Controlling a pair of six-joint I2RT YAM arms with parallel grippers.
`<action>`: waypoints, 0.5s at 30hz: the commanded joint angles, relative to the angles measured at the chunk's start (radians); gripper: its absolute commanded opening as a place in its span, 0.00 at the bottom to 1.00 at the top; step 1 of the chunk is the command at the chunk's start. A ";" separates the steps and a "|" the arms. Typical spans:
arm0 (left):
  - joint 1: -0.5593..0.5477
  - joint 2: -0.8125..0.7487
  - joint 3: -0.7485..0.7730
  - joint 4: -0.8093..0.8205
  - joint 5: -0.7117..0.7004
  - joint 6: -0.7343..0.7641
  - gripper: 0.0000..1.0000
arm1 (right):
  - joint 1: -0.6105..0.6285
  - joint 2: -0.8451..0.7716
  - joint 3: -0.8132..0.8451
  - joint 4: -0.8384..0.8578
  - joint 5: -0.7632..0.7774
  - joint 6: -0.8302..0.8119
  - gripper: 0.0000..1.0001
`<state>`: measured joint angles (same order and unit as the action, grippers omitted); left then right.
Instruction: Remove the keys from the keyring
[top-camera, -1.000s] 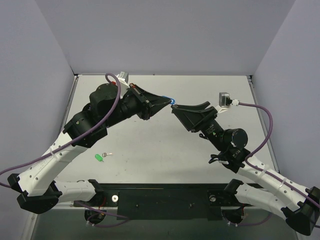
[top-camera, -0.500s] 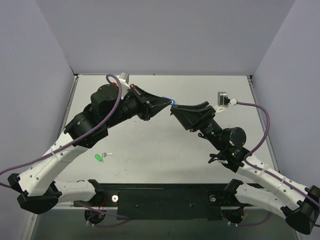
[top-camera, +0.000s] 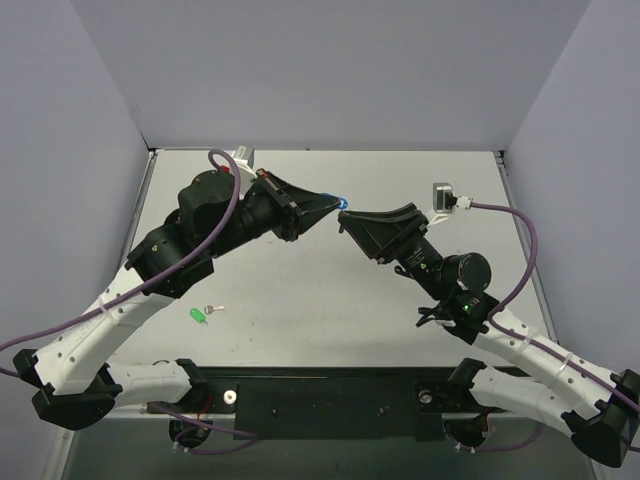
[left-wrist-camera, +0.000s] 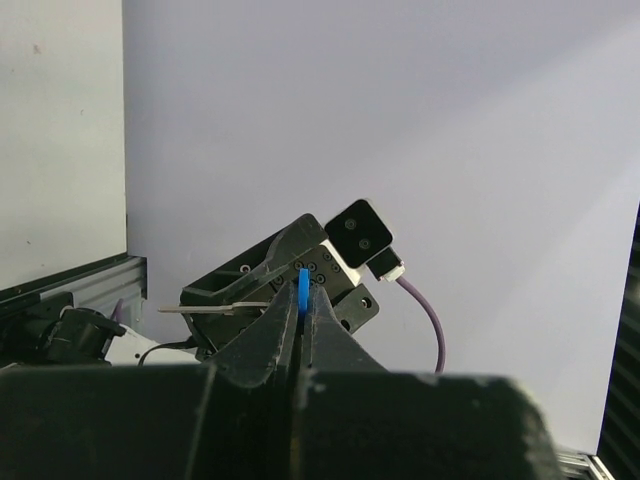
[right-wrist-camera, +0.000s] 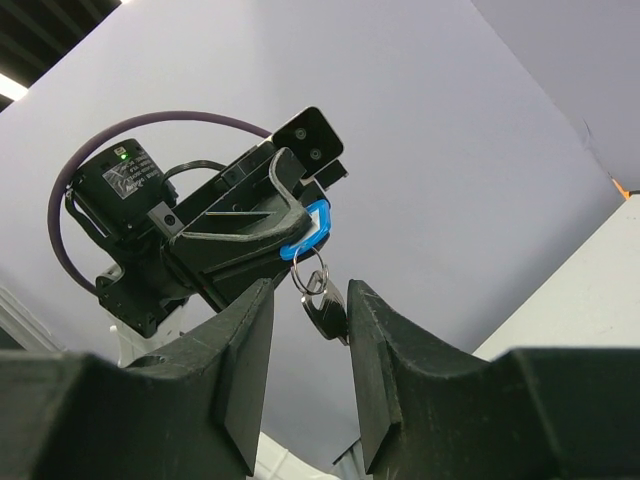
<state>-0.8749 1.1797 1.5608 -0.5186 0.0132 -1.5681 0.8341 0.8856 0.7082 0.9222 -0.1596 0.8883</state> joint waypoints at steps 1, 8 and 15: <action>0.008 -0.029 -0.013 0.055 -0.022 -0.027 0.00 | 0.013 0.003 0.045 0.063 -0.001 -0.020 0.31; 0.010 -0.031 -0.016 0.058 -0.022 -0.027 0.00 | 0.017 0.012 0.053 0.060 0.003 -0.022 0.27; 0.014 -0.046 -0.033 0.058 -0.032 -0.026 0.00 | 0.020 0.019 0.056 0.058 -0.001 -0.023 0.20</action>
<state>-0.8680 1.1690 1.5326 -0.5117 0.0051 -1.5681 0.8459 0.9051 0.7197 0.9104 -0.1577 0.8848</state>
